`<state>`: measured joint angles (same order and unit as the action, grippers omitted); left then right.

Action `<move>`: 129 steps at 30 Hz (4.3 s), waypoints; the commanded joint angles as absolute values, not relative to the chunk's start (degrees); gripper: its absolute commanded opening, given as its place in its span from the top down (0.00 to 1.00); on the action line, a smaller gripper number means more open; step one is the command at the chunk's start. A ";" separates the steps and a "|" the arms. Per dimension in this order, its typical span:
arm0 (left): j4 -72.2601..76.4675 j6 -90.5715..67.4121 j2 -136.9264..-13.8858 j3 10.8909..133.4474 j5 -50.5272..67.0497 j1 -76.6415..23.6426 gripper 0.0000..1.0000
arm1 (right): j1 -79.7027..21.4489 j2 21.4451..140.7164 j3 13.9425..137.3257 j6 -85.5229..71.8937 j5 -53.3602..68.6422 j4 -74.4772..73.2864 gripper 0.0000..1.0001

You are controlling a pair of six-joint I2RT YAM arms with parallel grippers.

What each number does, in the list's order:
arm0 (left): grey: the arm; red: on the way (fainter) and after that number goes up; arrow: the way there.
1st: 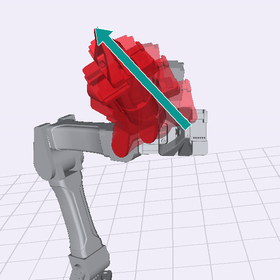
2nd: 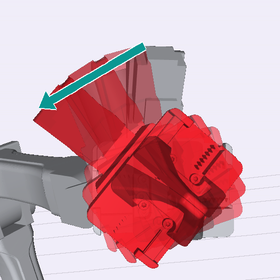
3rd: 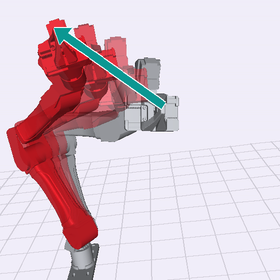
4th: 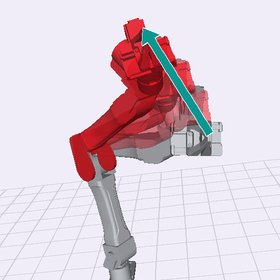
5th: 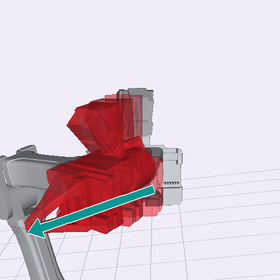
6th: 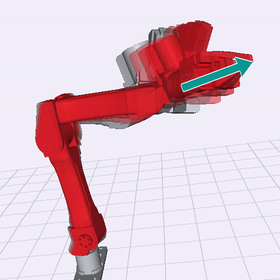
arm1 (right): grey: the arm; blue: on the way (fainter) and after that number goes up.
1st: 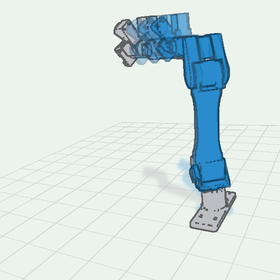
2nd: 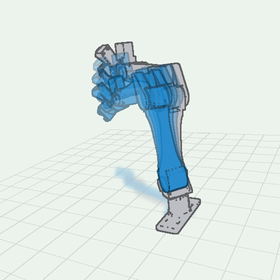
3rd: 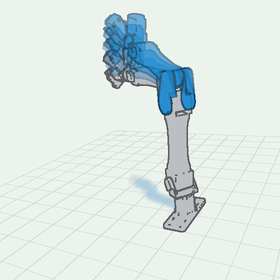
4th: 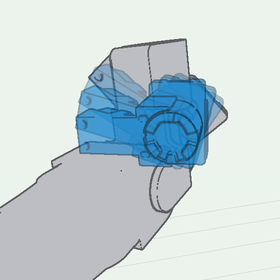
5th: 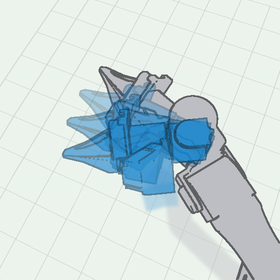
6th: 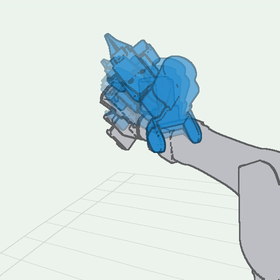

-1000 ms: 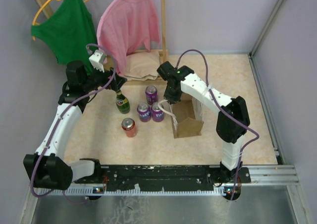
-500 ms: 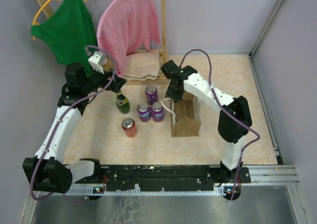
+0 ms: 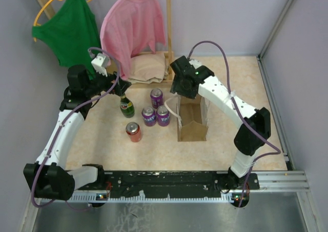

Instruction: Place the beverage into the canvas bag

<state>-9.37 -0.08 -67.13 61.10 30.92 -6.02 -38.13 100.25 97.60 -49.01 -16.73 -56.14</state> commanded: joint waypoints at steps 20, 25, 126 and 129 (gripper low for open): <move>-11.75 3.60 -67.04 63.66 30.50 -6.16 0.04 | -28.72 83.42 100.53 -33.76 -30.97 -60.66 0.27; -12.40 3.73 -67.27 63.85 30.78 -6.18 0.04 | -28.48 78.57 94.05 -33.40 -29.84 -62.36 0.28; -21.58 6.70 -71.96 71.38 25.35 -6.09 0.04 | -30.73 62.87 75.73 -33.36 -18.98 -50.29 0.20; -24.04 9.03 -72.64 73.22 27.44 -6.17 0.06 | -30.45 61.35 75.90 -31.55 -22.12 -50.39 0.14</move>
